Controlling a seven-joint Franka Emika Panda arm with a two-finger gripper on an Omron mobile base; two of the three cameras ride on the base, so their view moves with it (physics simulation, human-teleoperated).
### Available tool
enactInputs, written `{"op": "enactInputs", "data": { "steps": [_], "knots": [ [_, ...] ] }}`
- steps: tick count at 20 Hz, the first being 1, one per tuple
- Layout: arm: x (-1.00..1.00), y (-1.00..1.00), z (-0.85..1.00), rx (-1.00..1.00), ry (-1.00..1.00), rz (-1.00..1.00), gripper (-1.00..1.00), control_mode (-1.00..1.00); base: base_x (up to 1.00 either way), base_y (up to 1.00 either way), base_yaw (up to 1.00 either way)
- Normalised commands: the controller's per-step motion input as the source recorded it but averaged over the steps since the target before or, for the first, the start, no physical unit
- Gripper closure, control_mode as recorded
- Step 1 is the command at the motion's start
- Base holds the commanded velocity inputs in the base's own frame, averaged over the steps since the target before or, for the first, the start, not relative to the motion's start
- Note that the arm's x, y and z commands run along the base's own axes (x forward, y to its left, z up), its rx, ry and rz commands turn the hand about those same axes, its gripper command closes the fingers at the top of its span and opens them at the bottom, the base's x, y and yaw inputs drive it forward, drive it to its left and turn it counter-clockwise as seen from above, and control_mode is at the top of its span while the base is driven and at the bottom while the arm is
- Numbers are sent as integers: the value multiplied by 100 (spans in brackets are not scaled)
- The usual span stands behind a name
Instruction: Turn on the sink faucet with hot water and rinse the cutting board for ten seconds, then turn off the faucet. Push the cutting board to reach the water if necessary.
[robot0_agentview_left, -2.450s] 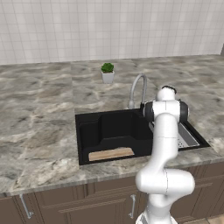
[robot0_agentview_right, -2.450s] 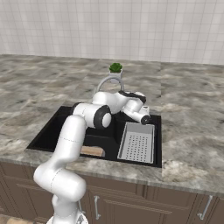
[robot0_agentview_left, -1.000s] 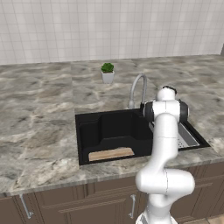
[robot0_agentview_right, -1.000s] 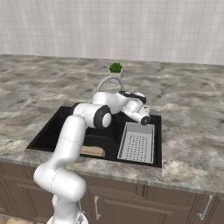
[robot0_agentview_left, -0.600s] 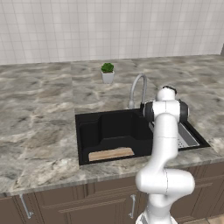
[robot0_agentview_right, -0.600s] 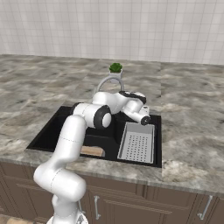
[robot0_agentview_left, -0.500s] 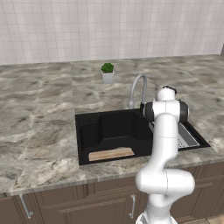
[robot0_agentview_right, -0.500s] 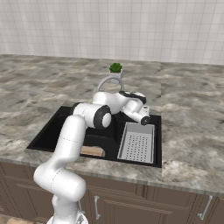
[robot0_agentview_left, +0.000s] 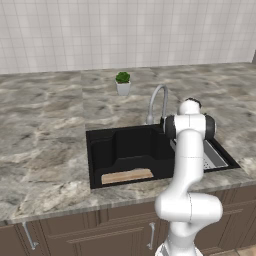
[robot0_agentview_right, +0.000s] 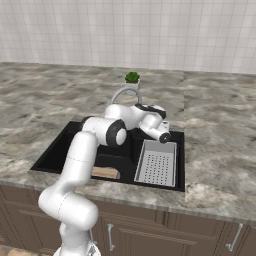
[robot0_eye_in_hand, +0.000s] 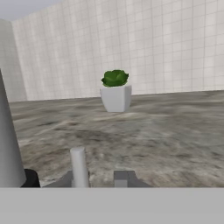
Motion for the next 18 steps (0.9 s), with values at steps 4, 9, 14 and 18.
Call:
{"op": "enactInputs", "data": {
  "steps": [4,9,14,18],
  "knots": [
    [0,0,0,0,0,0,100,-100,0,0,0],
    [0,0,0,0,0,0,100,-100,0,0,0],
    [0,0,0,0,0,0,100,-100,0,0,0],
    [0,-3,0,0,1,0,100,-100,0,0,0]
  ]
}}
